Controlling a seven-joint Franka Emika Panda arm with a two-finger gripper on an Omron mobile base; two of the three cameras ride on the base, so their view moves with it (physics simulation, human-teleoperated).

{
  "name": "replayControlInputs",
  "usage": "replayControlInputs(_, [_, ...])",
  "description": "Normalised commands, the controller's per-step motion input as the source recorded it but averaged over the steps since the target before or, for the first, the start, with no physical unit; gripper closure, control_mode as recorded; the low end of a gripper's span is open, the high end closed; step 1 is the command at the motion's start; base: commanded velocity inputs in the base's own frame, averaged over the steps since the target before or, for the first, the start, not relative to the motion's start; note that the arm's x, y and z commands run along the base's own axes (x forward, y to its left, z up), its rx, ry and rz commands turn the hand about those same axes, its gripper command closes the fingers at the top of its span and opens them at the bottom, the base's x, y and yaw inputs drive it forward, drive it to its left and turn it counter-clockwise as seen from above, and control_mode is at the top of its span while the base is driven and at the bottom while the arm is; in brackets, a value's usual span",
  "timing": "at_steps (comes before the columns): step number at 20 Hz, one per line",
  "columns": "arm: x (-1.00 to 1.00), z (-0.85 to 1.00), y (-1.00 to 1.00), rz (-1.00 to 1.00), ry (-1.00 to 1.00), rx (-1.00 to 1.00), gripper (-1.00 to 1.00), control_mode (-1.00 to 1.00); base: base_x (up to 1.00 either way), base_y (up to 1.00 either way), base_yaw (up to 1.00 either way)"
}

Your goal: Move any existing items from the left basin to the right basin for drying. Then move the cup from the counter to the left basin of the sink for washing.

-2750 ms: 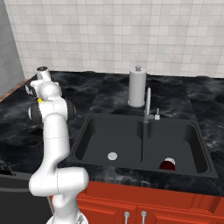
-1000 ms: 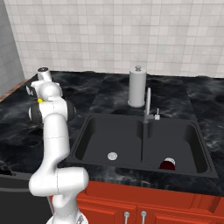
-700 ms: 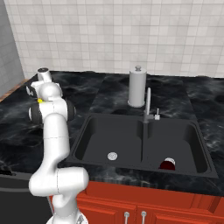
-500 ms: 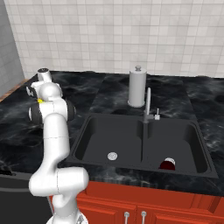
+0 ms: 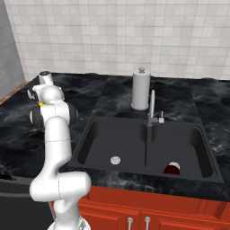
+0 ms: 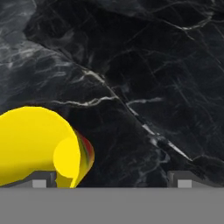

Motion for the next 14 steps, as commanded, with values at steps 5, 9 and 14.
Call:
replayControlInputs(5, [0.00, -0.08, 0.04, 0.00, 0.02, 0.00, 1.00, -1.00, 0.00, 0.00, 0.00])
replayControlInputs(9, [0.00, -0.01, 0.00, 0.00, 0.02, 0.00, 1.00, -1.00, 0.00, 0.00, 0.00])
replayControlInputs(14, [0.00, 0.00, 0.00, 0.00, 0.00, 0.00, 1.00, -1.00, 0.00, 0.00, 0.00])
